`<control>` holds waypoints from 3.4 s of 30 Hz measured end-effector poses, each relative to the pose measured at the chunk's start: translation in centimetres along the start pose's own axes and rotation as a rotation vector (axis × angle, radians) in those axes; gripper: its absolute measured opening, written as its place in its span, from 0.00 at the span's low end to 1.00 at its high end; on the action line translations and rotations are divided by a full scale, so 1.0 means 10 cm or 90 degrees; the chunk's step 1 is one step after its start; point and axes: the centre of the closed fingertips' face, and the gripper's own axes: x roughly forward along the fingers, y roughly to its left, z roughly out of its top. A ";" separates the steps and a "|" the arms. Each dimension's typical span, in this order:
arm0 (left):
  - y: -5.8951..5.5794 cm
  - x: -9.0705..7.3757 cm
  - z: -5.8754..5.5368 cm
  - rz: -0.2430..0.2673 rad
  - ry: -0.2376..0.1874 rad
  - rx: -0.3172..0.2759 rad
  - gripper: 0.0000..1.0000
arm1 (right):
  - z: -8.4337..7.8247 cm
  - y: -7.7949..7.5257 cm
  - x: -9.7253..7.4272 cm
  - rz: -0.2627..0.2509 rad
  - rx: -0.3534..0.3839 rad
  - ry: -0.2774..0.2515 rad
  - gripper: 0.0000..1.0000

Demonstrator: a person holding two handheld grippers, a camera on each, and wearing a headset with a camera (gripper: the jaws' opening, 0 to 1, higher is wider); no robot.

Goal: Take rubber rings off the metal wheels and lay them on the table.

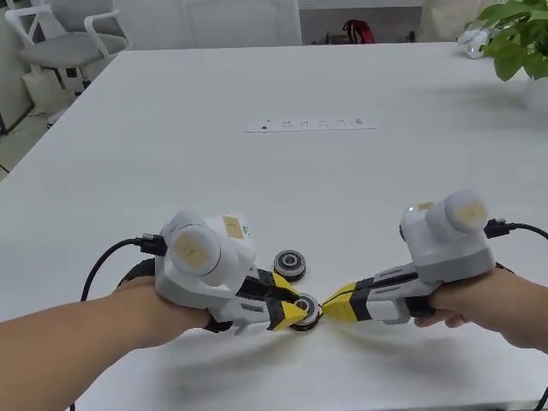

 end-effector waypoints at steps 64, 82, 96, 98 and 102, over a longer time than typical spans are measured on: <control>0.03 0.03 0.01 0.012 0.014 -0.026 0.13 | 0.22 0.12 0.02 0.012 -0.055 -0.055 0.00; -0.14 -0.30 0.09 -0.038 -0.021 -0.014 0.27 | 0.28 0.13 -0.03 0.013 -0.050 -0.072 0.00; -0.08 -0.73 0.18 0.003 -0.090 -0.047 0.50 | 0.37 0.24 -0.04 0.031 -0.042 -0.085 0.00; -0.08 -0.77 0.16 0.006 -0.089 -0.049 0.52 | 0.39 0.27 -0.03 0.036 -0.041 -0.086 0.00; -0.05 -0.86 0.12 0.020 -0.091 -0.051 0.58 | 0.44 0.31 0.02 0.044 -0.043 -0.086 0.00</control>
